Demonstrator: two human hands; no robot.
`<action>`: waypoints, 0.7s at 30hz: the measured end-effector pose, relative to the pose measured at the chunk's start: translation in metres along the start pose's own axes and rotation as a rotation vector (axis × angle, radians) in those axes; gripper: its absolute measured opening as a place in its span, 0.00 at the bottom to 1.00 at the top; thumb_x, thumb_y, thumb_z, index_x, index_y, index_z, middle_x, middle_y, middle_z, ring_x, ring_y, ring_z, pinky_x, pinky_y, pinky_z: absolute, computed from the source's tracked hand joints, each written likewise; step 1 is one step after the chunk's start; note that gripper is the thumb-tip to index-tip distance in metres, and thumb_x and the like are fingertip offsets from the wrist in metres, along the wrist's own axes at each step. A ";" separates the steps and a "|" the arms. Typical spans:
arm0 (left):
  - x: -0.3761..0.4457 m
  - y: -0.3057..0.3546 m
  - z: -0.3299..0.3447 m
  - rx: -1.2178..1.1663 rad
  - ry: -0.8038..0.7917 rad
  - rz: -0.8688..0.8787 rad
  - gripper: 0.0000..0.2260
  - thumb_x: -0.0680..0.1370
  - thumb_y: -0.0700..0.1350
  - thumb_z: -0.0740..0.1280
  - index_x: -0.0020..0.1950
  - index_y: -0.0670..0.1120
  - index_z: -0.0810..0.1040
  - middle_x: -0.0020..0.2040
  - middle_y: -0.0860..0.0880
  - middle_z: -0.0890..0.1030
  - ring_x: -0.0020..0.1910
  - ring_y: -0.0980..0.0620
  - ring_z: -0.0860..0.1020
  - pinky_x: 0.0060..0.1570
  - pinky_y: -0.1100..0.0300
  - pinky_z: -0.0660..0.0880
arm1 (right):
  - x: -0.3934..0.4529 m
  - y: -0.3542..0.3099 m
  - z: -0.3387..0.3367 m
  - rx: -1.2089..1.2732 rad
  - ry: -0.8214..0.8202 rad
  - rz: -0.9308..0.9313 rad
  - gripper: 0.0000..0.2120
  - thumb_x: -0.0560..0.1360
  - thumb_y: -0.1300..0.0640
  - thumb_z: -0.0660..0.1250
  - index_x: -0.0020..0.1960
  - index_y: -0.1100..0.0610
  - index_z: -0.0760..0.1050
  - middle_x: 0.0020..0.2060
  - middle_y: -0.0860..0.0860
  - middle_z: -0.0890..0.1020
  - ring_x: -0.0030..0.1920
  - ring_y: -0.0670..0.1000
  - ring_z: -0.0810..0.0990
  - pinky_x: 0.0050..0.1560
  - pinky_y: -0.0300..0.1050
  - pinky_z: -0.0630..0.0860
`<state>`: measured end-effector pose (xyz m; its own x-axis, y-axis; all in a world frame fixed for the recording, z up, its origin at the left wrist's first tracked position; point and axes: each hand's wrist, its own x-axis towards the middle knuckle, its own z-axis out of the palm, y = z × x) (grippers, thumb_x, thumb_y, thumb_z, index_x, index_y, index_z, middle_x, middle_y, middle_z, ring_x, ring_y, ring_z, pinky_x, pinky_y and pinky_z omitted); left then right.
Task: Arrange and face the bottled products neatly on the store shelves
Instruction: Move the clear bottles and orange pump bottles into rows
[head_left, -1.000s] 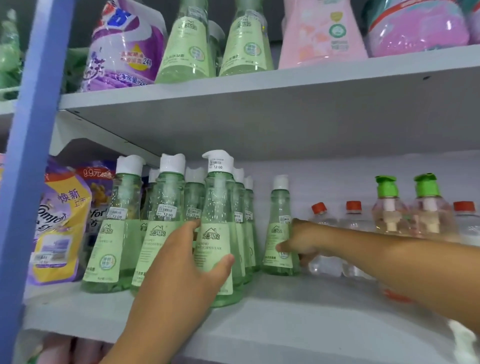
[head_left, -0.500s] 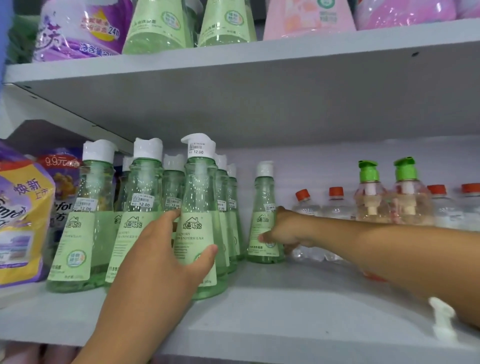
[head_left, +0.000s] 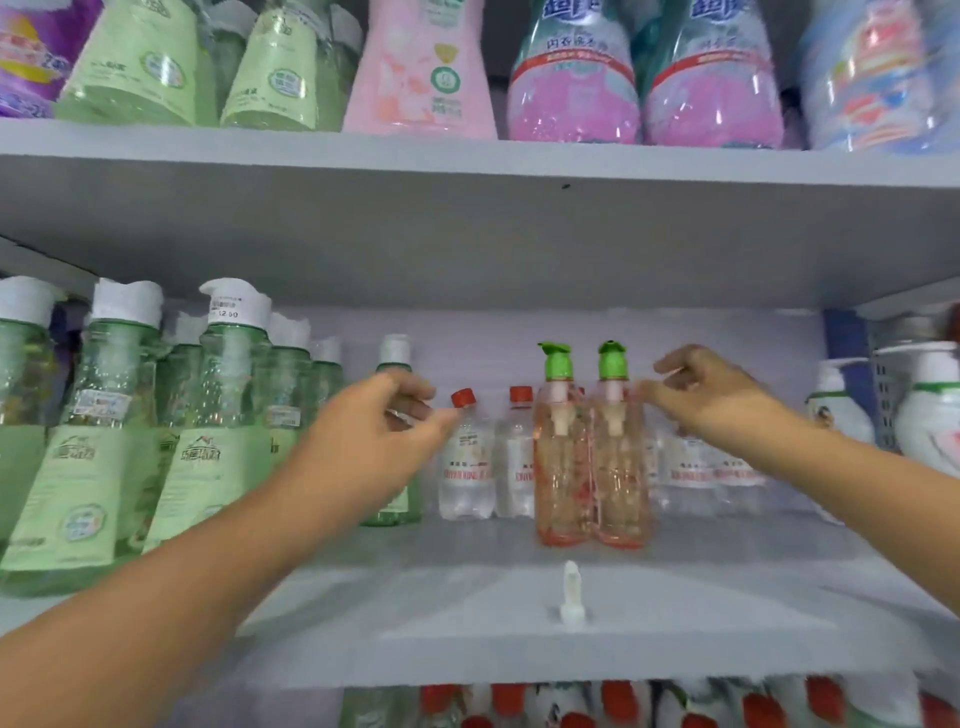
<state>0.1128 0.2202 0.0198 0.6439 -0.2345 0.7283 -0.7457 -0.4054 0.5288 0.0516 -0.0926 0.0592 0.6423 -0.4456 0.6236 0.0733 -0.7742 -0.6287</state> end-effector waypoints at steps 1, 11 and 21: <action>0.018 0.014 0.021 -0.013 -0.148 -0.087 0.21 0.71 0.65 0.72 0.58 0.55 0.77 0.53 0.57 0.82 0.48 0.56 0.81 0.48 0.60 0.78 | 0.001 0.011 0.004 -0.019 -0.125 0.064 0.33 0.72 0.37 0.73 0.69 0.51 0.69 0.59 0.50 0.79 0.53 0.56 0.82 0.60 0.56 0.79; 0.064 0.039 0.137 0.018 -0.398 -0.109 0.20 0.73 0.57 0.75 0.60 0.49 0.80 0.53 0.50 0.86 0.50 0.51 0.84 0.53 0.50 0.82 | -0.013 0.051 0.019 0.096 -0.442 0.054 0.42 0.66 0.37 0.78 0.73 0.45 0.62 0.61 0.42 0.80 0.59 0.48 0.80 0.61 0.49 0.78; -0.005 0.032 0.068 -0.410 -0.297 -0.333 0.22 0.76 0.48 0.74 0.69 0.50 0.73 0.55 0.49 0.87 0.50 0.50 0.86 0.49 0.55 0.83 | -0.035 0.025 0.006 0.207 -0.640 -0.018 0.15 0.73 0.50 0.76 0.58 0.49 0.80 0.48 0.47 0.88 0.49 0.50 0.87 0.55 0.54 0.82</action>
<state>0.0975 0.1484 0.0027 0.8301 -0.4139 0.3736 -0.4635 -0.1395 0.8751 0.0360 -0.0936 0.0188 0.9606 -0.0299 0.2764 0.1919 -0.6482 -0.7369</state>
